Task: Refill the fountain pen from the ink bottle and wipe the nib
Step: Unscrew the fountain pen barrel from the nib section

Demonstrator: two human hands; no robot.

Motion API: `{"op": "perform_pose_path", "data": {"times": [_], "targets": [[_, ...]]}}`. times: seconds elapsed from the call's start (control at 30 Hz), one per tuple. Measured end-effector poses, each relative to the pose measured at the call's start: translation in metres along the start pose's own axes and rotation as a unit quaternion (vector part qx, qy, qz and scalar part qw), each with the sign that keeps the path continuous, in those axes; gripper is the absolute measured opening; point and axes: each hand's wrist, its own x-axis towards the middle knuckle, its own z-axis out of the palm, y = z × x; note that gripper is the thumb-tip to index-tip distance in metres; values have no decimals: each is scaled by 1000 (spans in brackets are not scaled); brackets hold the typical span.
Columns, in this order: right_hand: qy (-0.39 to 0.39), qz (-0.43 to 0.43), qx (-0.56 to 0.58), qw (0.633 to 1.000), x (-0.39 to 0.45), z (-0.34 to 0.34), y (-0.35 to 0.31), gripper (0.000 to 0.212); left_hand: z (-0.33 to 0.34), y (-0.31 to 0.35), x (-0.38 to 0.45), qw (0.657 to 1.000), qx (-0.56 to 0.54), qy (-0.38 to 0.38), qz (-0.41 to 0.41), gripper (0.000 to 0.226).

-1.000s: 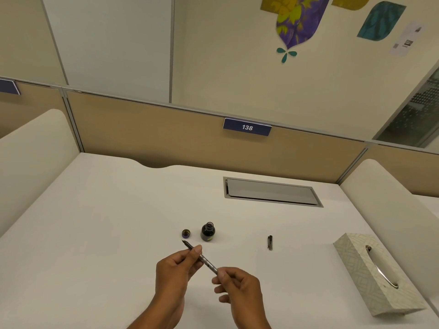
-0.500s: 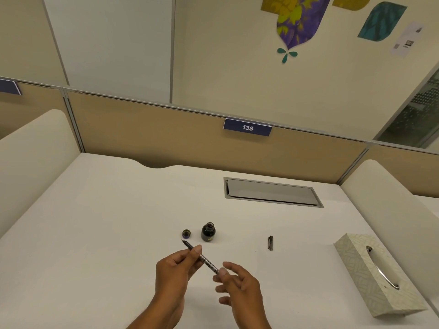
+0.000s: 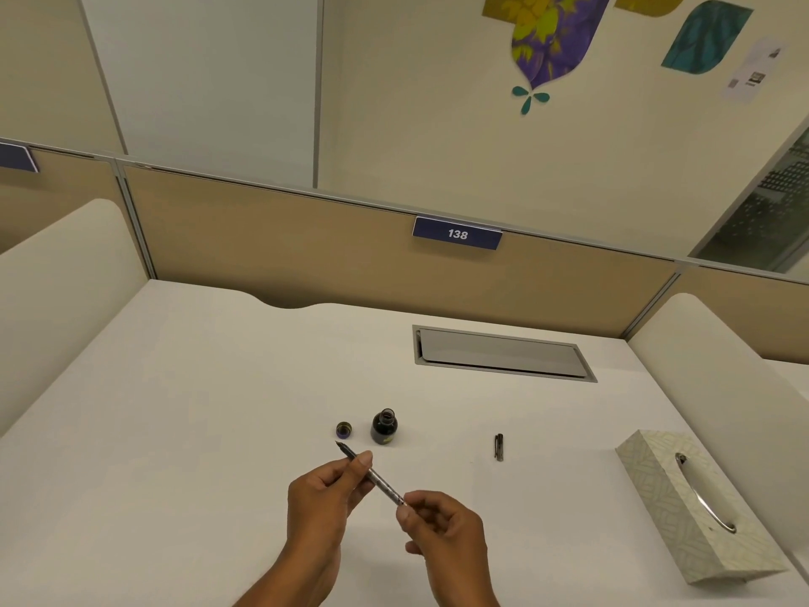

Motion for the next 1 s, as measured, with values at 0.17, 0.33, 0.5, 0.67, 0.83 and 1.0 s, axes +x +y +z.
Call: {"op": "perform_pose_path", "data": {"times": [0.17,0.33,0.5,0.67,0.83,1.0], "targets": [[-15,11,4,1000,-1,0,-3,11,-1,-2,1,1000,-3,-1,0,15],[1,-7,7,1000,0,0,0,15,-2,-2,1,1000,-7,-3,4,16],[-8,1,-3,1000,0,1,0,14,-1,-2,1,1000,-2,2,5,15],[5,-5,-12,1000,1,0,2,17,-1,-1,0,1000,0,9,4,13],[-19,0,-29,999,0,1,1,12,-1,-2,0,1000,-5,15,3,12],[-3,-4,-17,1000,0,1,5,12,-2,-2,0,1000,-10,9,6,14]]}}
